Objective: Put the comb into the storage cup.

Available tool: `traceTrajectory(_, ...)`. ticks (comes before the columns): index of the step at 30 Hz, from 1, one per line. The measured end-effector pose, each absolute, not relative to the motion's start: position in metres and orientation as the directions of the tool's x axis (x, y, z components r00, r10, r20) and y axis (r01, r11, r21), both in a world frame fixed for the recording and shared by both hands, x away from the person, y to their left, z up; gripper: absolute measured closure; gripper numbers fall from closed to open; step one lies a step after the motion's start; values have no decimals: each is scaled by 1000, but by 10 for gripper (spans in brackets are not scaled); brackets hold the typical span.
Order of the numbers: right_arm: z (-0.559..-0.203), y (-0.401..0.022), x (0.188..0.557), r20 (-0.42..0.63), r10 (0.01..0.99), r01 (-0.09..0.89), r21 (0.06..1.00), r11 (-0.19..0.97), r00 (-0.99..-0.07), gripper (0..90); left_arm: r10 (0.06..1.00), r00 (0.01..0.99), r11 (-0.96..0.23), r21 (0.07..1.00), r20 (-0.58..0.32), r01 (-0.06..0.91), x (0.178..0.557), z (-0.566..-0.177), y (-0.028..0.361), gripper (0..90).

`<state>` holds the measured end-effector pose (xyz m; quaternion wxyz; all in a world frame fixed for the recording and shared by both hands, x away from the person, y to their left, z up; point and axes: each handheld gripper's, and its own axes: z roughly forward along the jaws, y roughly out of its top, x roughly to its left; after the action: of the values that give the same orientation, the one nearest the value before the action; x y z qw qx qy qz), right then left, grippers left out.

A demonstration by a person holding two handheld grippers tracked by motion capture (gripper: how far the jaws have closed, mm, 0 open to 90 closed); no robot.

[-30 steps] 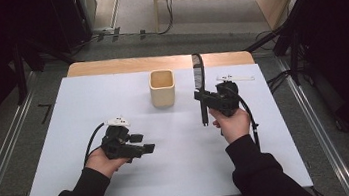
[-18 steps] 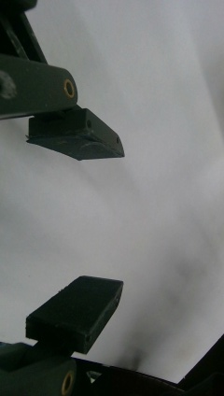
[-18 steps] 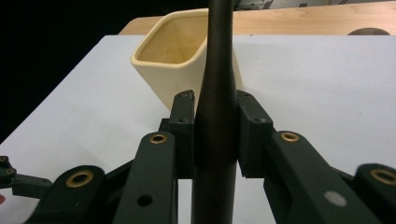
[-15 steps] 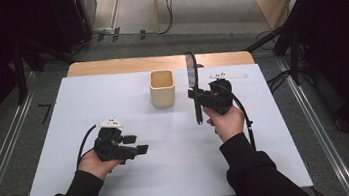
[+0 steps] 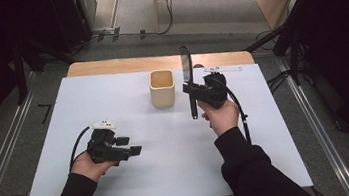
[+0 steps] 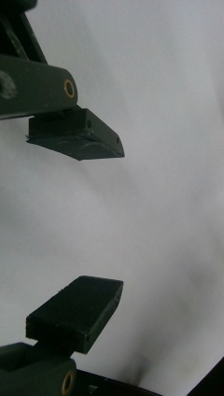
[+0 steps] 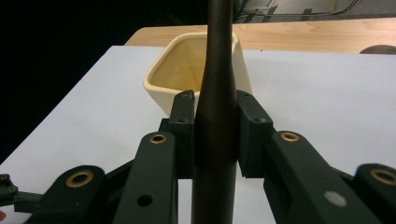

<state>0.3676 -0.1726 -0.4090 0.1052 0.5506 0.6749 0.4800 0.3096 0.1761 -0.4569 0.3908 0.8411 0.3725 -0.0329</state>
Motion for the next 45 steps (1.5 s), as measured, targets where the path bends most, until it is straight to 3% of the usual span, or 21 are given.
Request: traceTrajectory(45, -378, -143, 410, 365, 855, 611, 789, -73, -369, 698, 628, 708, -406, 641, -323, 652, 304, -456, 204, 313)
